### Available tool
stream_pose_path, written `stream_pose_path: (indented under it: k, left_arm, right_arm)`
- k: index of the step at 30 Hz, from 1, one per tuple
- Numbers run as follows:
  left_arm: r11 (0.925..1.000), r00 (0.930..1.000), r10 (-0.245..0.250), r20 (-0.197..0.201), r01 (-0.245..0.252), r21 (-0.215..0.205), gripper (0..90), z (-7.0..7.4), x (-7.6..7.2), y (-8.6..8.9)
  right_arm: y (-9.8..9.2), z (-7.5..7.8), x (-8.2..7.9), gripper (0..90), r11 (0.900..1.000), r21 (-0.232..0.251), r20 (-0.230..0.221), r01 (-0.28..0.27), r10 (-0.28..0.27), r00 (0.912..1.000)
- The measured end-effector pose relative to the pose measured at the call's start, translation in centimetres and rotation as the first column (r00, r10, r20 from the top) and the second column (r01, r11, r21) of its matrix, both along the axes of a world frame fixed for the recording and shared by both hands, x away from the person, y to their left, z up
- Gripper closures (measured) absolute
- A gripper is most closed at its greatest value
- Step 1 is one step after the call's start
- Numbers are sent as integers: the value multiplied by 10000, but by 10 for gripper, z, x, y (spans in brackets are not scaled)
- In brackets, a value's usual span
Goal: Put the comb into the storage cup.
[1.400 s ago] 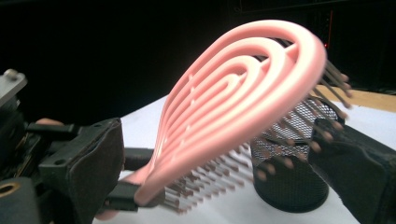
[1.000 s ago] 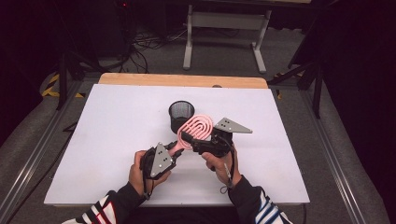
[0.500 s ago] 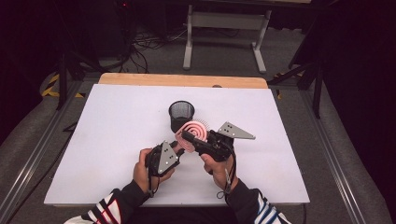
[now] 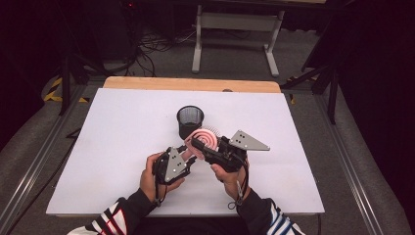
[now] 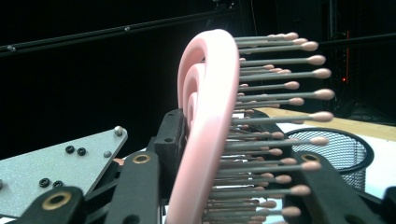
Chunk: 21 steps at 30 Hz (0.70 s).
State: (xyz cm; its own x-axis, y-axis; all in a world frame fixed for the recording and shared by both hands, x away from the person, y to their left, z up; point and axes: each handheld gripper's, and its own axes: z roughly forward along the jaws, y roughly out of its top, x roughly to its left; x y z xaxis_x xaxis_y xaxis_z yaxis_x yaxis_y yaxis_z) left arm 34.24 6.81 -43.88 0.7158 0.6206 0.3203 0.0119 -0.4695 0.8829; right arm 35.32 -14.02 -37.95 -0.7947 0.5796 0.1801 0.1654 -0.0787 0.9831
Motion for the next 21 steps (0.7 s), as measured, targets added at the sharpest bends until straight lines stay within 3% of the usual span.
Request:
stream_pose_path:
  k: [9, 14, 21]
  left_arm:
    - [9985, 9980, -538, -346, 536, -68, 366, -3, 4, 2]
    - [9968, 9960, -777, -431, 783, 141, 328, -5, 5, 4]
    - [9914, 9899, -1306, -559, 1307, -25, 256, -6, 7, 7]
  right_arm:
    - [-8, 5, -2, 609, 9995, -168, 391, 259, -252, 9989]
    - [-12, 8, -3, 609, 9983, -352, 682, 469, -445, 9967]
    - [-19, 10, -5, 610, 9956, -588, 973, 733, -674, 9930]
